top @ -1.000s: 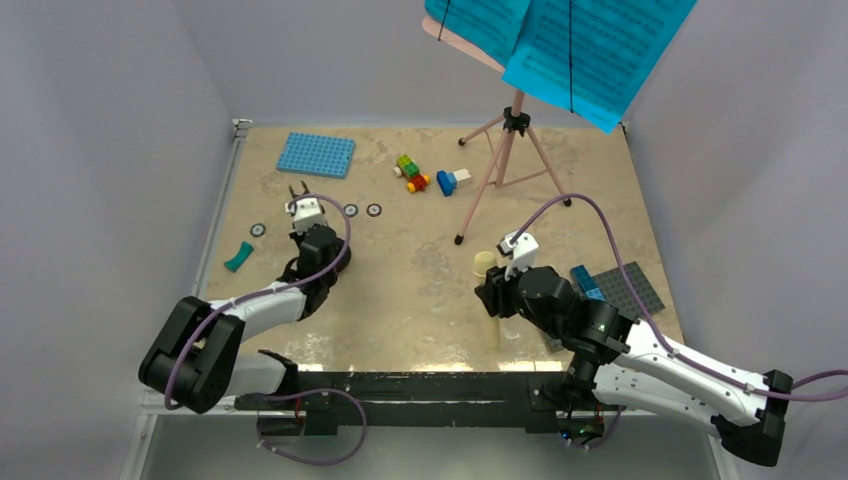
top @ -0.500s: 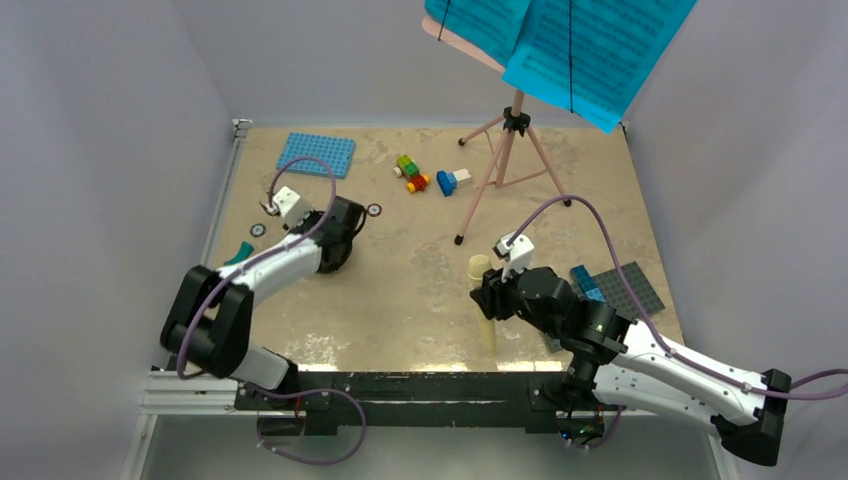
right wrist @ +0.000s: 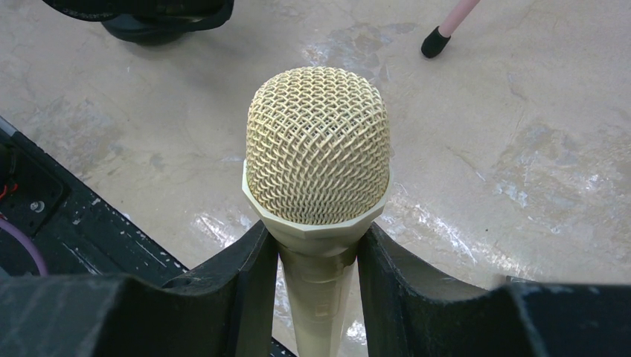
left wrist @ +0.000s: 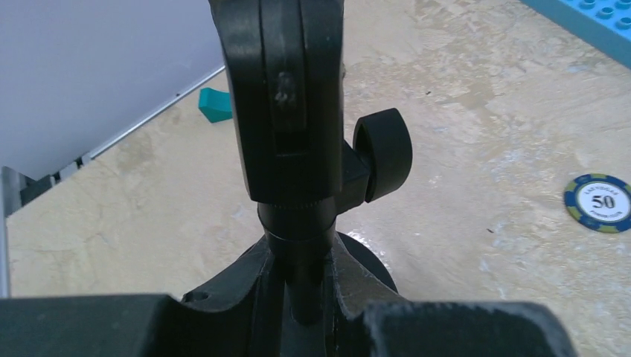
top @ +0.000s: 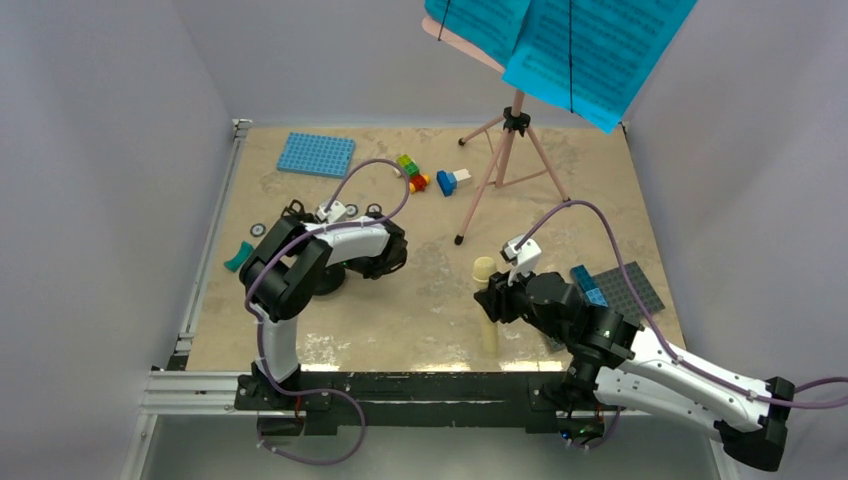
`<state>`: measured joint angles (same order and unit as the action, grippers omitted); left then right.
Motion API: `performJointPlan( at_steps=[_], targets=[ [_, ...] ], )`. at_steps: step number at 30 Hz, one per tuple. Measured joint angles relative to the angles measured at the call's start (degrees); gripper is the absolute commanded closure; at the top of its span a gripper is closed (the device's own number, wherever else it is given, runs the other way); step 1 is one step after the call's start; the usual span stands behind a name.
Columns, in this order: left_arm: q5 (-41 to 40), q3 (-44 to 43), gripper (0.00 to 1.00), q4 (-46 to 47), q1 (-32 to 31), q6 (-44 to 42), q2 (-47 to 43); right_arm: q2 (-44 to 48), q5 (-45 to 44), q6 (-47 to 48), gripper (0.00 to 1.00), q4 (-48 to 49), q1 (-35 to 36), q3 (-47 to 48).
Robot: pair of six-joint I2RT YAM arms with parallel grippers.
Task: Pack up the instrument practice props
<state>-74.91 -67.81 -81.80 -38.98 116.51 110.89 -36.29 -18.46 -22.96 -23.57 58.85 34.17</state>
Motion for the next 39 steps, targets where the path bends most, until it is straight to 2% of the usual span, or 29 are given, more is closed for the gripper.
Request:
performJointPlan(
  at_steps=[4, 12, 19, 26, 32, 39],
  targets=[
    [-0.48, 1.31, 1.0, -3.23, -0.66, 1.4, 0.0, -0.94, 0.04, 0.04, 1.0, 0.02, 0.0, -0.04],
    [-2.64, 4.59, 1.0, -4.85, -5.84, 2.51, -0.31, -1.51, 0.09, 0.09, 1.0, 0.04, 0.0, -0.07],
    [-2.49, 5.46, 1.0, -5.18, -6.93, 2.47, -7.34, -1.51, 0.11, 0.11, 1.0, 0.04, 0.0, -0.07],
    [-2.95, -4.24, 1.0, -5.75, -7.3, 2.21, -14.6, -1.51, 0.2, 0.39, 1.0, 0.02, 0.0, -0.04],
    [-6.05, -17.16, 1.0, -6.49, -7.13, -6.75, -18.01, -1.51, 0.46, 0.66, 1.0, 0.0, 0.0, -0.04],
    [-8.07, -30.4, 1.0, -7.5, -2.78, -18.71, -17.14, -1.44, 1.38, 0.74, 1.0, -0.5, 0.0, 0.02]
  ],
)
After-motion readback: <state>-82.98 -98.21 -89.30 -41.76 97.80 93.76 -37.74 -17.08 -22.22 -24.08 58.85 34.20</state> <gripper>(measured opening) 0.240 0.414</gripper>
